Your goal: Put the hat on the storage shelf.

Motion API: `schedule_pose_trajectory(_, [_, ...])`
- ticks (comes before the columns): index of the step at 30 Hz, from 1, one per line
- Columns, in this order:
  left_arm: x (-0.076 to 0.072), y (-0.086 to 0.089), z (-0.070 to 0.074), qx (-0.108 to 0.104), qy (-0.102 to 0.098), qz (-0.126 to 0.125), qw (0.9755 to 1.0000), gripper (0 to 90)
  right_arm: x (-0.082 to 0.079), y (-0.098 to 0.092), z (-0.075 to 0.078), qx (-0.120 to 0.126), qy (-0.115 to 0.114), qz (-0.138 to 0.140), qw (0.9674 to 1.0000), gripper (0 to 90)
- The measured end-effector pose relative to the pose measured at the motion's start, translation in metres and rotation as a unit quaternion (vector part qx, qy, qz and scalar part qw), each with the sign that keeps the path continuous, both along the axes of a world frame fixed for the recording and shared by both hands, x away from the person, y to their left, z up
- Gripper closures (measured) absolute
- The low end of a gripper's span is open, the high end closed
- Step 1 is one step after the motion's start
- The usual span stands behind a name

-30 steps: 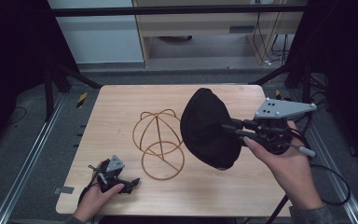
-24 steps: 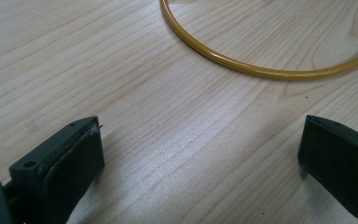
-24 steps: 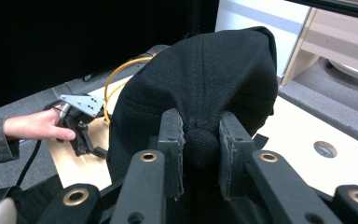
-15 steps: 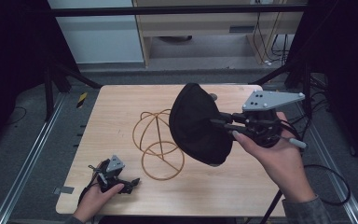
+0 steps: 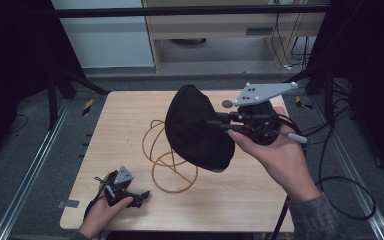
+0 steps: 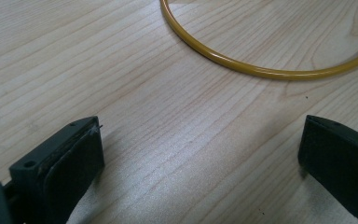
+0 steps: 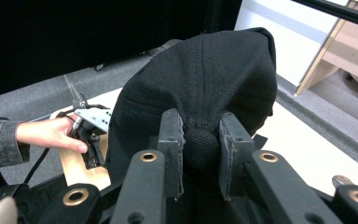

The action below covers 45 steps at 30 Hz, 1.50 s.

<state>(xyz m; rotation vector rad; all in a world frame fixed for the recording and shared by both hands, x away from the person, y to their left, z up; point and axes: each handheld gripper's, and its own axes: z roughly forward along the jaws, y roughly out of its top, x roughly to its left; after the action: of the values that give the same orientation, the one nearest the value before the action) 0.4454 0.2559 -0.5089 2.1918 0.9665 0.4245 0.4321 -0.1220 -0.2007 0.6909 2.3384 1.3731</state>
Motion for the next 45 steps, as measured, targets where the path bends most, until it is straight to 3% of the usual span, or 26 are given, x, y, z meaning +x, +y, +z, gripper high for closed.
schedule_pose_trajectory(7, [0.0,0.0,0.0,0.0,0.001,-0.004,1.0,0.0,0.021,0.029,0.007,-0.03,0.015,0.018,0.9993,74.1])
schedule_pose_trajectory(12, [0.0,0.0,0.0,0.0,0.001,-0.004,1.0,0.0,0.026,0.041,0.006,-0.031,0.017,0.028,0.999,74.1])
schedule_pose_trajectory(19, [0.0,-0.001,0.0,-0.001,0.0,-0.003,1.0,0.0,0.038,0.065,0.013,-0.066,0.023,0.039,0.9968,73.9])
schedule_pose_trajectory(24, [0.0,-0.001,0.0,-0.001,0.0,-0.003,1.0,0.0,0.047,0.078,0.013,-0.071,0.037,0.044,0.9958,73.8])
schedule_pose_trajectory(36, [0.0,-0.001,0.0,0.0,0.0,-0.003,1.0,0.0,0.067,0.091,0.008,-0.081,0.054,0.039,0.9945,73.9])
schedule_pose_trajectory(45, [0.0,-0.001,0.0,0.0,0.0,-0.004,1.0,0.0,0.072,0.095,0.003,-0.082,0.063,0.039,0.9938,73.7])
